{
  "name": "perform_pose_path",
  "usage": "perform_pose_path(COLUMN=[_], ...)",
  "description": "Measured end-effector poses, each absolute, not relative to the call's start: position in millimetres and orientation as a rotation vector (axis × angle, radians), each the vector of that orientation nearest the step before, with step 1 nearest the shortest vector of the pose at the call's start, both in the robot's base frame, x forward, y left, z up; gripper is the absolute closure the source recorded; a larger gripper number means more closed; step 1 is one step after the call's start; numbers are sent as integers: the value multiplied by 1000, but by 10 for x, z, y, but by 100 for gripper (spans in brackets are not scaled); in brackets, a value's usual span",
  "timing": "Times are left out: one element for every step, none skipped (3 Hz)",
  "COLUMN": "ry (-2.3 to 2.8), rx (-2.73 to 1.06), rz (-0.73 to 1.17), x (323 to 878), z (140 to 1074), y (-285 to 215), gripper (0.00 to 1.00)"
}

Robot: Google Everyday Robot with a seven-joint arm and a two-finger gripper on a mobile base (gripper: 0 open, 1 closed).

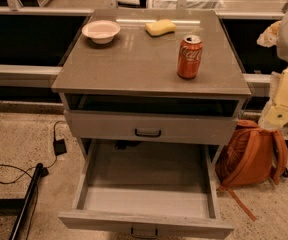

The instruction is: Place coke can into middle drawer

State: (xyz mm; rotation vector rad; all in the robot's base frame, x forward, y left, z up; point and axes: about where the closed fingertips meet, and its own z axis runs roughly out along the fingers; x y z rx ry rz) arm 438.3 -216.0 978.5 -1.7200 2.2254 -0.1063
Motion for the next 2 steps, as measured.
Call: perform_pose_path(ry=[2225,2226], rx=[-1720,-1667], rz=[-106,-7], x=[4383,4511], z=[9785,9685], y=[-2160,-2160], gripper=[0,0])
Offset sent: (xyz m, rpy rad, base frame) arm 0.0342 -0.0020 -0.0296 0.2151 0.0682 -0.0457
